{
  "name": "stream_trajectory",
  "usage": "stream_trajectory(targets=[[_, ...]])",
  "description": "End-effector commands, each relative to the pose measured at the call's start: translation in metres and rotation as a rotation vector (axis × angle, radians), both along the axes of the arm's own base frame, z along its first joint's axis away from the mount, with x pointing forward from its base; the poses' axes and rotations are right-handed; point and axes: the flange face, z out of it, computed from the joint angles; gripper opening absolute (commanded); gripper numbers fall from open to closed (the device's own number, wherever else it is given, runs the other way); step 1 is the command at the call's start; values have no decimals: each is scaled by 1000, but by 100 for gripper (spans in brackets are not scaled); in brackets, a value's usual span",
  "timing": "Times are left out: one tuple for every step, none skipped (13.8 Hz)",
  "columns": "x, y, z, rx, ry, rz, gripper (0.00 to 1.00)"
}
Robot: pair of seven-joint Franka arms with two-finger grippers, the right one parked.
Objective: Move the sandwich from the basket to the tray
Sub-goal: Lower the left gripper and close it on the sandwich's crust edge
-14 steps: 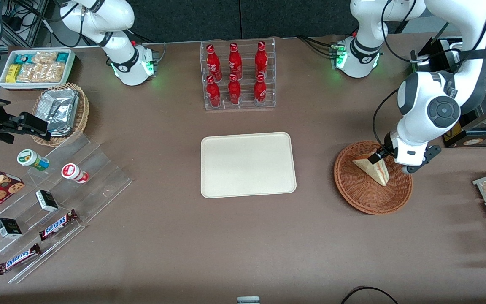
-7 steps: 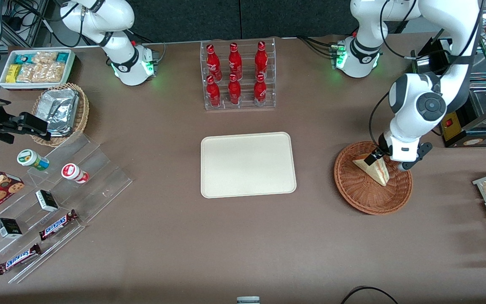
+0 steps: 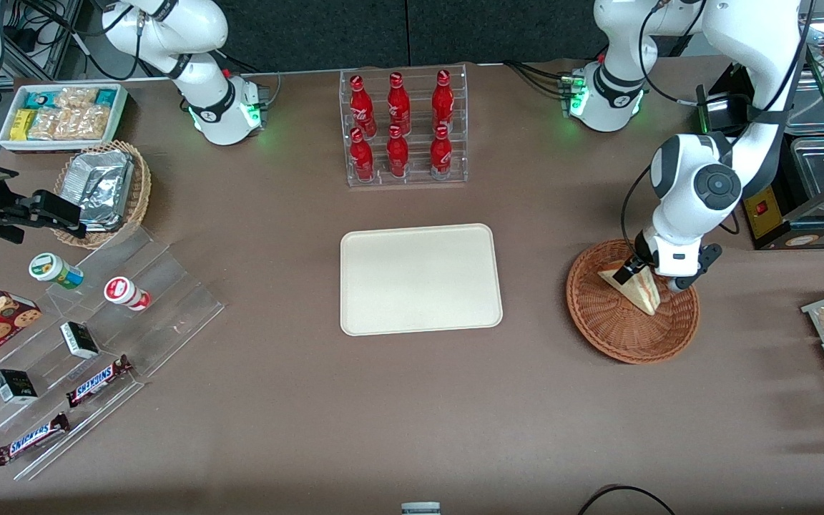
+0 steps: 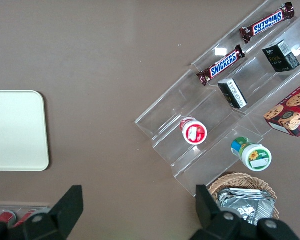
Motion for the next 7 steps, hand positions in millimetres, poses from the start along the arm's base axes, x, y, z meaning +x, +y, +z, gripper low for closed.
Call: stream_trajectory(targets=[[-1, 1, -3, -3, -14, 35, 24], [-1, 1, -2, -3, -17, 36, 13], [0, 0, 1, -3, -19, 36, 7], [3, -1, 7, -5, -30, 50, 3], [3, -5, 16, -6, -38, 57, 3], [2, -7, 37, 1, -25, 50, 2], [1, -15, 60, 13, 4, 22, 2]])
